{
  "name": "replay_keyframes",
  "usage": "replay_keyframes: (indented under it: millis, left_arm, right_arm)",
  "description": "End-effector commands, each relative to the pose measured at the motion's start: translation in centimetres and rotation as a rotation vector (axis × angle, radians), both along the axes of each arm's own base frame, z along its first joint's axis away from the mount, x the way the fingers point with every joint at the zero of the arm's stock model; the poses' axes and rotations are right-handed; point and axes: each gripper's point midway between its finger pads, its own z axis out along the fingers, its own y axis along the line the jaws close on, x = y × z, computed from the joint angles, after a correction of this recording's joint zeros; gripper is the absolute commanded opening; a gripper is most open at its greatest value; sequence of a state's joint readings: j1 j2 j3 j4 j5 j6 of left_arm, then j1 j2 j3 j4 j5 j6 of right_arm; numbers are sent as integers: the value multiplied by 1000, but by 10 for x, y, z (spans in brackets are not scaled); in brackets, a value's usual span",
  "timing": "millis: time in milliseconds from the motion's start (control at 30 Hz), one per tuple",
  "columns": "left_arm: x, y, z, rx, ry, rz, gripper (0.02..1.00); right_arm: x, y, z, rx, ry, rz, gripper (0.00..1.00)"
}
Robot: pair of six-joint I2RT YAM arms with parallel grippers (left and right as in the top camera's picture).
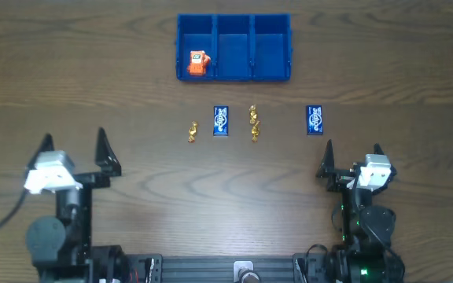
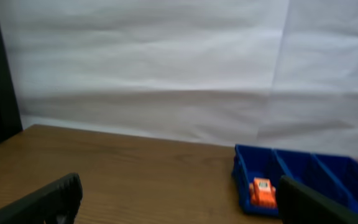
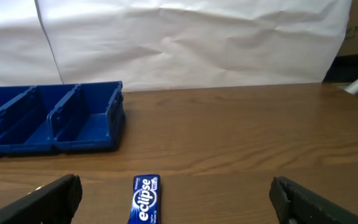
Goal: Sort Candies Into Trays
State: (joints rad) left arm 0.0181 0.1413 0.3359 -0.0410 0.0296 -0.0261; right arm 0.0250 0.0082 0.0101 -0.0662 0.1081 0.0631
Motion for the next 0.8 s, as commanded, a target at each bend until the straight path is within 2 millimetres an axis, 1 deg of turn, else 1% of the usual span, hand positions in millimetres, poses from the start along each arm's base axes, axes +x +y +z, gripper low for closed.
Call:
replay_keyframes:
  millis: [33, 67, 133, 167, 233, 367, 500, 800]
  left_arm:
    - [3, -15, -45, 82, -7, -87, 1000]
    - [7, -16, -59, 79, 0, -92, 1000]
    - [10, -19, -73, 78, 17, -111, 998]
    - [11, -21, -78, 79, 20, -124, 998]
    - [12, -32, -89, 81, 22, -183, 1000]
    - [10, -45, -107, 75, 93, -253, 998]
    - [8, -48, -134, 63, 204, -269, 998]
    - [8, -48, -133, 64, 202, -267, 998]
  right_arm:
    - [0, 1, -1, -9, 1, 4, 998]
    - [0, 1, -1, -9, 1, 4, 998]
    - [0, 1, -1, -9, 1, 4, 998]
    - [0, 1, -1, -9, 1, 4, 998]
    - [0, 1, -1, -9, 1, 4, 1000]
    - [0, 1, -1, -9, 1, 4, 998]
    - [0, 1, -1, -9, 1, 4, 1000]
    - [0, 1, -1, -9, 1, 4, 1000]
